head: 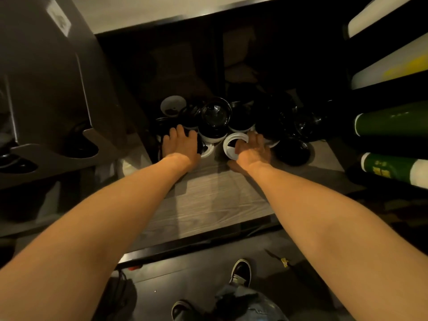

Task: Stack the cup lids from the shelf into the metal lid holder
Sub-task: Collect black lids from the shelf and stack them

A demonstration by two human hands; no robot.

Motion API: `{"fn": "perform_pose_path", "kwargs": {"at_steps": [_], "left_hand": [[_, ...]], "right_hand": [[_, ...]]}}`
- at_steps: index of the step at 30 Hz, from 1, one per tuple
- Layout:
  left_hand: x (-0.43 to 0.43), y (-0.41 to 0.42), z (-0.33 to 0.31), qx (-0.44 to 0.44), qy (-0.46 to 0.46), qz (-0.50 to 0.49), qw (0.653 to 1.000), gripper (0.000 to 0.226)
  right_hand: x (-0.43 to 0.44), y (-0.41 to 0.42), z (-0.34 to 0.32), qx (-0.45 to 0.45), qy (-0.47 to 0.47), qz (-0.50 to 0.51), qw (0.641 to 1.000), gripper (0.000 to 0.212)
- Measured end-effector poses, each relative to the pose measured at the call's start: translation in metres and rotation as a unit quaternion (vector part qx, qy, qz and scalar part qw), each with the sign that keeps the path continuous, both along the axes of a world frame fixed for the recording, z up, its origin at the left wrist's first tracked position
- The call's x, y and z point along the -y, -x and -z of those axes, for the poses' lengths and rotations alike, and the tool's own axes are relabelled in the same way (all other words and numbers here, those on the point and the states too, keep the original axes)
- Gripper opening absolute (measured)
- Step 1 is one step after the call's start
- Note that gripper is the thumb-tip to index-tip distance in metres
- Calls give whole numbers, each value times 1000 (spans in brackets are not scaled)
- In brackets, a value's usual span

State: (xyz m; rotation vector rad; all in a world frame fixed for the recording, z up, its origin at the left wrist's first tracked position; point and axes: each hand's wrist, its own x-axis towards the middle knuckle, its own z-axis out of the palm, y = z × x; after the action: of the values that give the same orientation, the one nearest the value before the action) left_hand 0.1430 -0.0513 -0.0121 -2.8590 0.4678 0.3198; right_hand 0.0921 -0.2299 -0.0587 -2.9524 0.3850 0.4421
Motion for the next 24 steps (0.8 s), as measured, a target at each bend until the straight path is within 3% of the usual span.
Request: {"fn": "perform_pose_path", "kwargs": {"at_steps": [10, 14, 24], "left_hand": [[4, -4, -1, 14, 16, 10, 1000, 71], [5, -3, -8, 8, 53, 12, 998, 74], [-6, 14, -25, 22, 105, 30, 994, 91]], "right_hand": [[12, -2, -9, 67, -133, 51, 988, 93], [12, -3, -11, 62, -126, 52, 989, 111], [-5, 3, -25, 116, -174, 53, 976, 103]]}}
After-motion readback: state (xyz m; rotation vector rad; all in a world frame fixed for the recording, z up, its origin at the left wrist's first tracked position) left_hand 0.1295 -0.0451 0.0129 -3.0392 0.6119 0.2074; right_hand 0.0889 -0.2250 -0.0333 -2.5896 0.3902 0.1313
